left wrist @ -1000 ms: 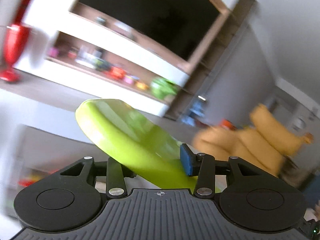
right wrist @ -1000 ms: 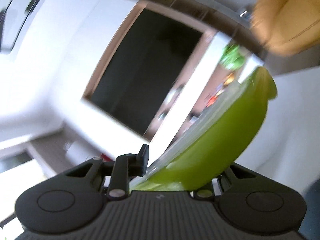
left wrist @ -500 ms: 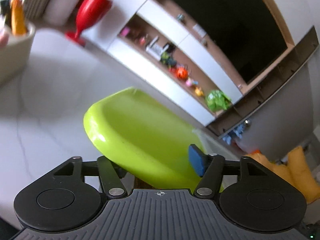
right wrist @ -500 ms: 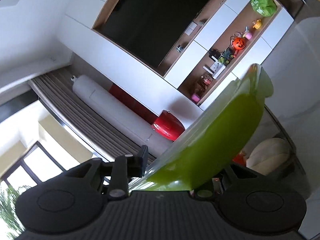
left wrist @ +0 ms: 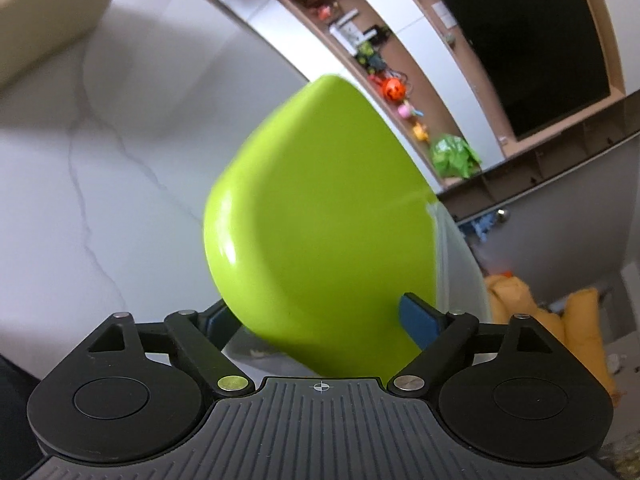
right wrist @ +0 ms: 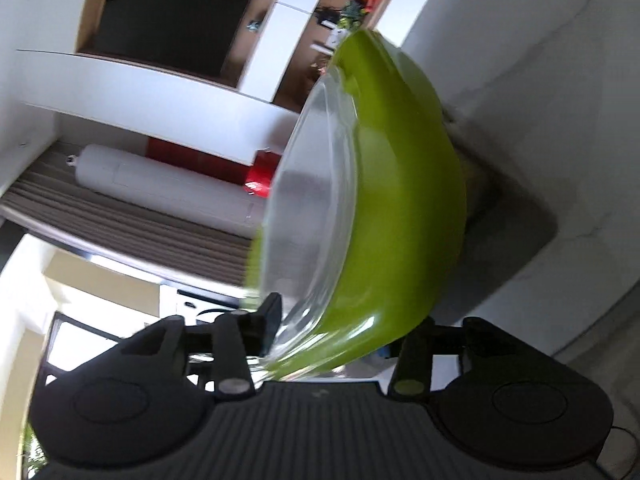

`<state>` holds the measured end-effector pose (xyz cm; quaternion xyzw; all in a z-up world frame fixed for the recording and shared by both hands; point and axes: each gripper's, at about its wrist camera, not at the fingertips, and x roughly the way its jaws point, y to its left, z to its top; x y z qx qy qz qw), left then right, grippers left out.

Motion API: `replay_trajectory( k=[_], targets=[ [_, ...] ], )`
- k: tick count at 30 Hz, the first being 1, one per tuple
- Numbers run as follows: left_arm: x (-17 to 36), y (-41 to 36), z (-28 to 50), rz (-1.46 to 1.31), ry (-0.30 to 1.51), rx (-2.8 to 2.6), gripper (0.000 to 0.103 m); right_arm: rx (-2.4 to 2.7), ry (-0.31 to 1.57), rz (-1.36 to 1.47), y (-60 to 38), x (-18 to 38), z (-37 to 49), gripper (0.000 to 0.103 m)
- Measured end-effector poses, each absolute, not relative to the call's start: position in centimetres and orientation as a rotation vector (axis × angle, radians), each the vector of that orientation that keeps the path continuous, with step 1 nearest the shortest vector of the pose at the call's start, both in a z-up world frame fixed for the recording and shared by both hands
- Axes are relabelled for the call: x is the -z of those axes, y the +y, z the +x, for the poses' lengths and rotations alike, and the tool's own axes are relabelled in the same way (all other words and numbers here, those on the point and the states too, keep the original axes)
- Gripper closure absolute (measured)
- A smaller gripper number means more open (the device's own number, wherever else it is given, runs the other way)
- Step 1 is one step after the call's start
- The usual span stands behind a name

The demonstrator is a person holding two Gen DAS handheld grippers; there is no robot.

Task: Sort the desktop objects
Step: 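Swing the lime green lid over with both tools, flipping it face down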

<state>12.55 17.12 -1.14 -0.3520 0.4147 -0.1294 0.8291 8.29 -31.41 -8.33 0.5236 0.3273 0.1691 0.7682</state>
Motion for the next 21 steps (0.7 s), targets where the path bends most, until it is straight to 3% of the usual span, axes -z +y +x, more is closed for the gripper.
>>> replay_trajectory(
  k=[11,16,21],
  targets=[
    [-4.1,16.6,9.6,-0.518,0.798,0.249,0.01,-0.696,0.844,1.211,-36.1,10.0,5.3,0.03],
    [-4.6,20.3,9.0,-0.604,0.765,0.289,0.008,-0.584,0.721,0.934,-39.2,6.0,0.6,0.029],
    [-3.7,23.1,11.9,-0.743,0.75,0.295,0.003,-0.367,0.557,0.802,-41.2,2.3,-1.1,0.021]
  ],
)
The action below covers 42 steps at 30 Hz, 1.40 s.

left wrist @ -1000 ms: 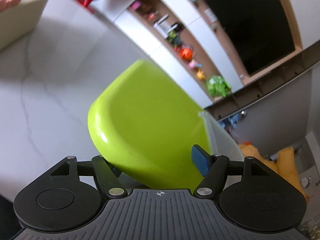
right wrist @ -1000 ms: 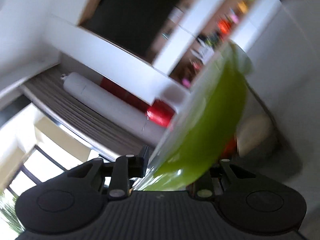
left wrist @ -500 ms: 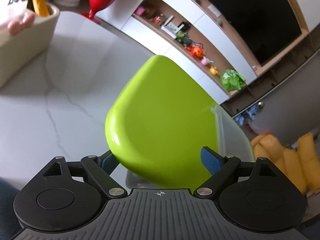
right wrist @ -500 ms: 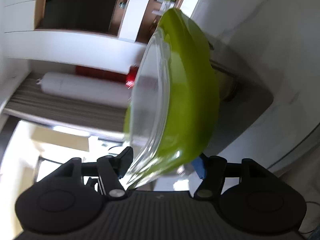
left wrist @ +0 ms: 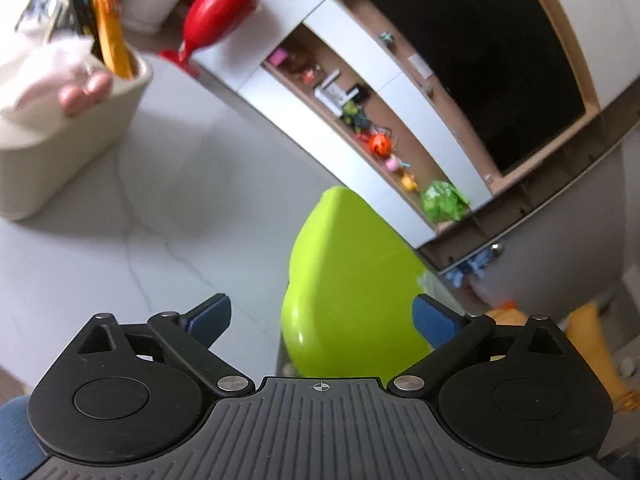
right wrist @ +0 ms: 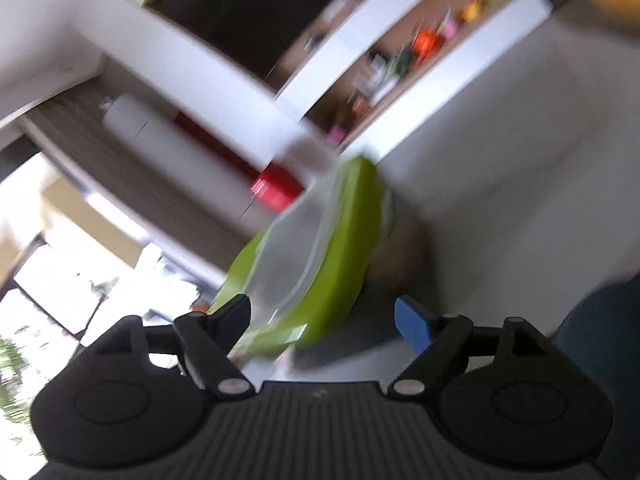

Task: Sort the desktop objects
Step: 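Swing the lime green lid over with both tools, flipping it face down, then carry the lime green lid with both tools toward the grey bin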

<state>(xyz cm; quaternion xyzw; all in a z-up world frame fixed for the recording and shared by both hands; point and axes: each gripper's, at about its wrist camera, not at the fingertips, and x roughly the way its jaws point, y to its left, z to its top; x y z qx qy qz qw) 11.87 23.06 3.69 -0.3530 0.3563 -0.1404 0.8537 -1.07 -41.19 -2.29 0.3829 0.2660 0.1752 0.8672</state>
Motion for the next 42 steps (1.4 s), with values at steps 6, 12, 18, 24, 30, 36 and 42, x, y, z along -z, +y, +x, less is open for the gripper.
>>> replay_trajectory(
  k=[6,12,18,24,30,36,42],
  targets=[
    [-0.4,21.6,21.4,-0.77,1.03,0.528,0.002,-0.28,0.621,0.843,-40.0,3.7,3.4,0.024],
    [0.6,20.9,25.0,-0.735,1.038,0.464,0.026,-0.308,0.671,0.844,-38.5,6.3,3.6,0.034],
    [-0.3,20.5,22.8,-0.795,0.982,0.426,0.034,-0.332,0.63,0.808,-38.2,6.1,5.0,0.061],
    [-2.3,18.8,20.6,-0.733,0.877,0.388,0.034,-0.305,0.601,0.707,-39.0,2.5,6.1,0.059],
    [-1.2,17.3,19.6,-0.714,0.919,0.317,0.026,-0.251,0.662,0.61,-38.6,1.5,9.3,0.057],
    [-2.5,17.8,18.8,-0.65,0.877,0.309,0.01,-0.227,0.59,0.599,-38.5,1.3,8.7,0.029],
    [-4.0,18.3,17.8,-0.661,0.821,0.301,0.009,-0.172,0.548,0.561,-37.9,0.1,11.6,0.027]
  ],
)
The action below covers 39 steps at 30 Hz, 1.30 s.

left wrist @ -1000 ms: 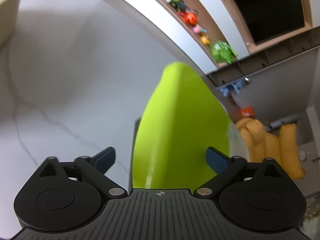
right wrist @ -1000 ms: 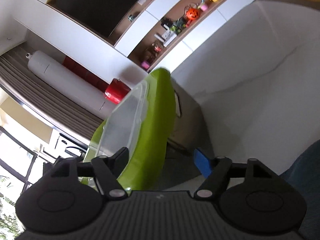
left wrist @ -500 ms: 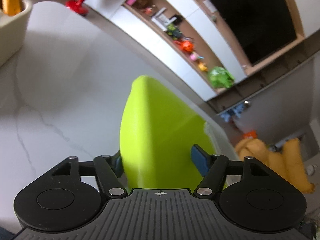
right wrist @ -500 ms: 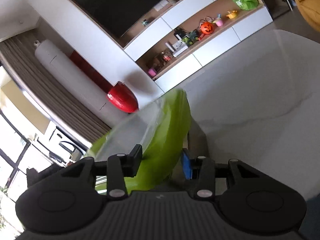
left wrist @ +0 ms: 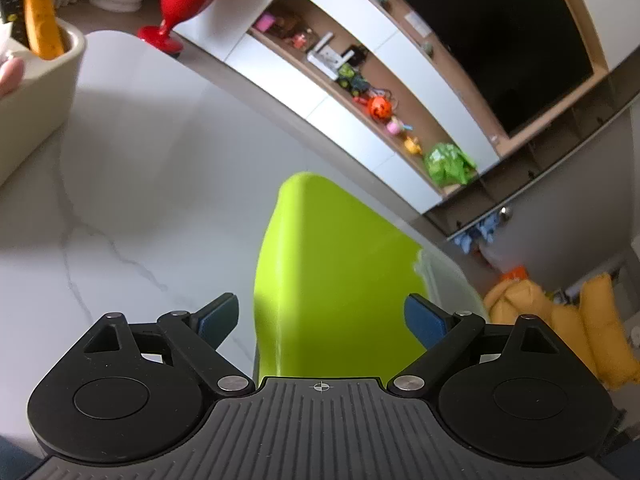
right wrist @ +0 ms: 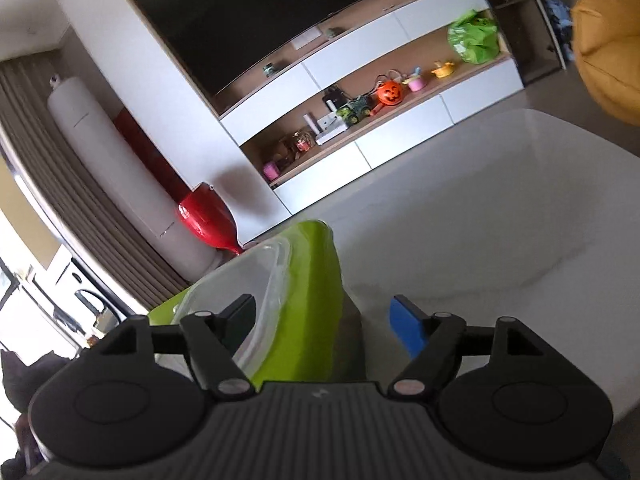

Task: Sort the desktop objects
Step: 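Carry the lime green lid with both tools toward the grey bin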

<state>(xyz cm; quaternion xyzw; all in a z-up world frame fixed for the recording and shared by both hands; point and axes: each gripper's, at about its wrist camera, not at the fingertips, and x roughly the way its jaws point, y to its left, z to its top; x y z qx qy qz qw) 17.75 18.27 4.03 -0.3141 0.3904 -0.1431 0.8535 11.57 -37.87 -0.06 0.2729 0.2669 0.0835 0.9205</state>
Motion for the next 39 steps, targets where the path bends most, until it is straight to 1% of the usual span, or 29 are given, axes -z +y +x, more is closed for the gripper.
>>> replay_trajectory(
  k=[3,5,7,8,9,10,11,13,14,15,17,18,19,20,22,24,26,30,32,34,35,36,37,38,39],
  targets=[
    [-3.6,18.5,17.5,-0.654,0.854,0.268,0.009,-0.159,0.581,0.51,-36.8,0.3,14.4,0.027],
    [-3.0,18.3,17.3,-0.65,0.878,0.262,0.01,-0.174,0.607,0.529,-36.4,1.1,16.0,0.028],
    [-2.5,18.3,17.2,-0.643,0.897,0.265,0.011,-0.22,0.616,0.603,-36.3,1.8,16.5,0.035],
    [-2.4,18.0,17.4,-0.642,0.903,0.264,0.012,-0.248,0.615,0.648,-36.3,2.2,16.4,0.041],
    [-2.4,17.9,17.7,-0.645,0.901,0.267,0.018,-0.262,0.609,0.671,-36.3,2.4,16.0,0.042],
    [-2.7,17.7,17.9,-0.653,0.893,0.274,0.026,-0.265,0.599,0.677,-36.3,2.5,15.6,0.043],
    [-3.0,17.4,17.9,-0.658,0.883,0.276,0.024,-0.265,0.588,0.683,-36.3,2.6,15.1,0.044],
    [-3.4,16.5,18.1,-0.642,0.857,0.241,0.026,-0.246,0.558,0.699,-36.4,2.6,13.8,0.05],
    [-3.5,16.2,18.1,-0.639,0.85,0.226,0.026,-0.227,0.536,0.689,-36.3,2.5,13.2,0.055],
    [-3.3,15.9,18.2,-0.641,0.859,0.212,0.024,-0.205,0.512,0.668,-36.1,2.4,12.7,0.067],
    [-3.0,15.3,18.4,-0.647,0.875,0.189,0.02,-0.152,0.472,0.605,-35.3,1.9,11.9,0.067],
    [-2.8,15.2,18.3,-0.655,0.875,0.189,0.017,-0.134,0.46,0.577,-34.9,1.7,11.5,0.067],
    [-2.5,15.1,18.0,-0.672,0.865,0.186,0.011,-0.121,0.454,0.558,-34.4,1.5,11.2,0.066],
    [-2.2,15.1,17.5,-0.7,0.847,0.181,0.01,-0.103,0.447,0.55,-34.0,1.4,10.6,0.063],
    [-1.5,15.3,15.9,-0.763,0.806,0.168,0.01,-0.058,0.42,0.584,-33.5,1.7,9.4,0.058],
    [-0.7,15.6,14.5,-0.822,0.79,0.162,0.009,-0.023,0.394,0.645,-33.5,2.5,8.2,0.043],
    [-0.3,15.8,13.9,-0.84,0.806,0.178,0.009,-0.036,0.394,0.723,-34.3,3.4,7.5,0.037],
    [-0.4,16.0,13.4,-0.804,0.851,0.212,0.007,-0.15,0.457,0.952,-36.9,5.3,7.9,0.037],
    [-0.4,15.7,13.1,-0.779,0.863,0.214,0.007,-0.204,0.48,1.04,-37.7,6.3,8.1,0.034],
    [-0.4,15.3,12.8,-0.759,0.85,0.208,0.007,-0.223,0.479,1.084,-37.9,7.0,8.3,0.035],
    [-0.5,15.0,12.6,-0.749,0.839,0.208,0.007,-0.232,0.473,1.084,-37.9,7.0,8.2,0.04],
    [-0.6,14.7,12.6,-0.74,0.832,0.212,0.008,-0.247,0.46,1.075,-37.9,6.9,8.1,0.053],
    [-0.7,14.4,12.5,-0.734,0.827,0.216,0.013,-0.258,0.451,1.061,-37.9,6.5,7.9,0.06],
    [-0.9,14.3,12.5,-0.736,0.824,0.223,0.018,-0.263,0.446,1.043,-37.9,6.2,7.8,0.065],
    [-1.1,14.2,12.4,-0.742,0.816,0.236,0.029,-0.258,0.443,1.026,-37.8,5.8,7.7,0.064]
  ],
)
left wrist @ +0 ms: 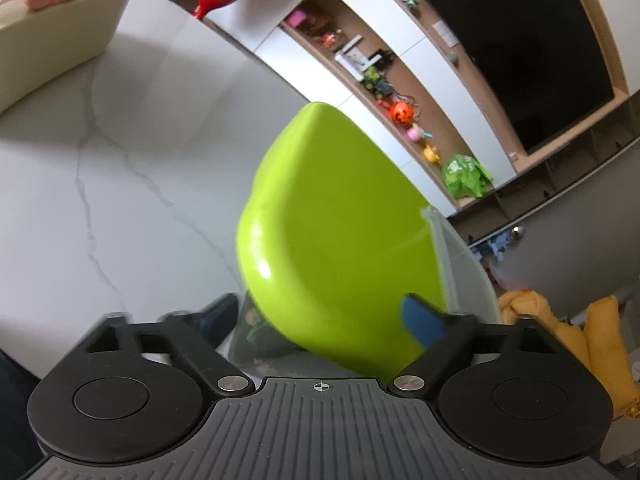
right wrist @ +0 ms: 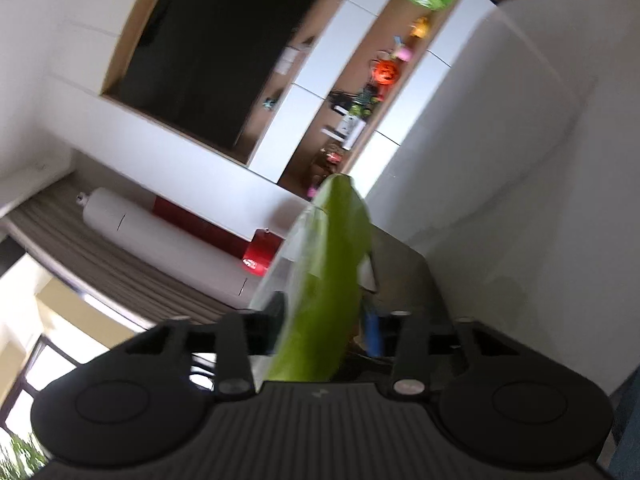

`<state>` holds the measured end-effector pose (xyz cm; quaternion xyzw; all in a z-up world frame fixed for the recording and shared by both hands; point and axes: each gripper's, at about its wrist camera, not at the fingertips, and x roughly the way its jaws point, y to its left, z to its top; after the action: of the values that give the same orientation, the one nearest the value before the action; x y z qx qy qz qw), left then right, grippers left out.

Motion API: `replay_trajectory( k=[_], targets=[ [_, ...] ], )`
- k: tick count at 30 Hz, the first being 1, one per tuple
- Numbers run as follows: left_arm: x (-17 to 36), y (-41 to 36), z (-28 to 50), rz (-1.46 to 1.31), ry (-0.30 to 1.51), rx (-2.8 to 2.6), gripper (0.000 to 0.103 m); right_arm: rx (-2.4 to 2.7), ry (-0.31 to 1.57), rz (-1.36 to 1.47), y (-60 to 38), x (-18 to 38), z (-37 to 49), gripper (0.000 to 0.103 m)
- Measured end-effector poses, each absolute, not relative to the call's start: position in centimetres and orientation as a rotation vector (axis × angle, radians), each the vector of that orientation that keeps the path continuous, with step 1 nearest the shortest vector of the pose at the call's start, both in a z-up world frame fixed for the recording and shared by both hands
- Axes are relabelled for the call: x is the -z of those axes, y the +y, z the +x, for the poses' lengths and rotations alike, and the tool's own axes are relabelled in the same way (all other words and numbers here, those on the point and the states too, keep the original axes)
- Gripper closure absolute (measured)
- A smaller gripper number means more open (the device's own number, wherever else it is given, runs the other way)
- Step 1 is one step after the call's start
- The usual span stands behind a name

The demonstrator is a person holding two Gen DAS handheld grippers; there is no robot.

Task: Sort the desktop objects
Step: 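Carry the lime green lid with both tools toward the grey bin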

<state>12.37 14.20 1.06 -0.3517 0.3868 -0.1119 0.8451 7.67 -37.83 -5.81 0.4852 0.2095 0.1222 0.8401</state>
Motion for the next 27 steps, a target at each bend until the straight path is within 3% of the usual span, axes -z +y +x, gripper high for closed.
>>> replay_trajectory(
  k=[1,10,13,15,17,25,27],
  targets=[
    [-1.4,14.0,12.2,-0.741,0.809,0.245,0.035,-0.25,0.441,1.012,-37.8,5.6,7.6,0.064],
    [-3.1,13.2,10.5,-0.666,0.777,0.254,0.034,-0.254,0.428,0.975,-37.4,4.4,6.4,0.064],
    [-2.5,13.1,10.7,-0.651,0.822,0.252,0.023,-0.256,0.449,0.962,-37.4,4.3,6.5,0.062],
    [-2.3,13.1,10.4,-0.638,0.819,0.25,0.018,-0.247,0.463,0.951,-37.3,4.7,6.3,0.053],
    [-2.3,13.0,10.1,-0.614,0.823,0.26,0.017,-0.242,0.472,0.935,-37.2,4.9,5.9,0.047],
    [-2.5,11.9,9.6,-0.585,0.834,0.296,0.014,-0.336,0.556,0.99,-37.3,5.5,5.4,0.043],
    [-2.0,11.7,9.9,-0.603,0.848,0.289,0.012,-0.357,0.578,1.018,-37.1,5.9,5.6,0.037]
  ],
)
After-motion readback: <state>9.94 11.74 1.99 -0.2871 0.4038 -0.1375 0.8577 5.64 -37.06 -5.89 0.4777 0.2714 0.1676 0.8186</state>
